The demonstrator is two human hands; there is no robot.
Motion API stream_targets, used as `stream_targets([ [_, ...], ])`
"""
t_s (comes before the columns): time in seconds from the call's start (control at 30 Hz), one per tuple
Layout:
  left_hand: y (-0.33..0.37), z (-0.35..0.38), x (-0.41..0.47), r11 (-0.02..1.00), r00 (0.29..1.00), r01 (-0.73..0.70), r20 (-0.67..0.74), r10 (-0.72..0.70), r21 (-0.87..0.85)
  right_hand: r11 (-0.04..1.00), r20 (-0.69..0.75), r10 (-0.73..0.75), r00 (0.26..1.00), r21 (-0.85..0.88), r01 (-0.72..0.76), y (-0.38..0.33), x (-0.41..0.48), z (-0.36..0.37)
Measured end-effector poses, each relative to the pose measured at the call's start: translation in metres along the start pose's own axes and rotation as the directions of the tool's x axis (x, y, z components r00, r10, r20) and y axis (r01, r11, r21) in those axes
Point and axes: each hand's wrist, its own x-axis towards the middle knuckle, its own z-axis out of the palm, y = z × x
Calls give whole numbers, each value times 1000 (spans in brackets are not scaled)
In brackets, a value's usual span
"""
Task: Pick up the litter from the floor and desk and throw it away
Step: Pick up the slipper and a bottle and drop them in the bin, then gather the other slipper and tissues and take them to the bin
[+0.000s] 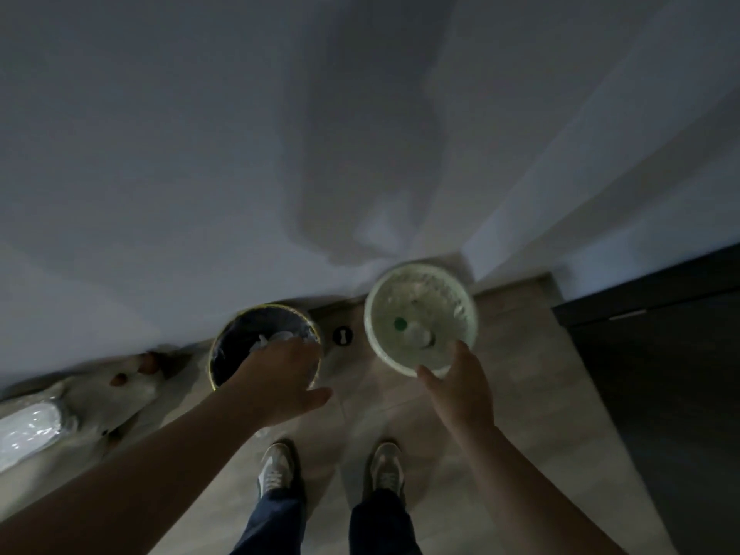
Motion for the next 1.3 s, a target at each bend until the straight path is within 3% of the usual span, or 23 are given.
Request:
stream_targets([
  [0.13,20,-53,-36,999,999,0,-38,-2,-54,972,106,-137,985,-178,155,-27,-19,-56],
  [0.27,43,-110,-82,996,994,45,-100,-53,-80,857,174,-333,927,-355,374,-68,-33,-128],
  [0.37,59,-149,-117,995,982,69,-171,-81,-72,719,258,-484,836,-428,548,-105,-46,-187],
  [0.5,67,-200,-167,984,951,95,-278,-134,-148,626,318,-628,711,-337,703,-169,-73,-266],
  [0.63,58,-253,-222,964,889,111,-411,-204,-240,457,301,-783,543,-314,832,-249,-108,-327],
  [0.8,30,-309,-315,948,738,180,-600,-307,-263,230,243,-922,303,-287,930,-349,-181,-359],
  [0.93,-5,-327,-419,899,567,291,-698,-437,-327,47,236,-966,105,-241,969,-418,-260,-349],
  [1.3,-61,-224,-735,632,126,589,-716,-687,-503,-419,261,-883,-390,-64,906,-528,-546,-241],
])
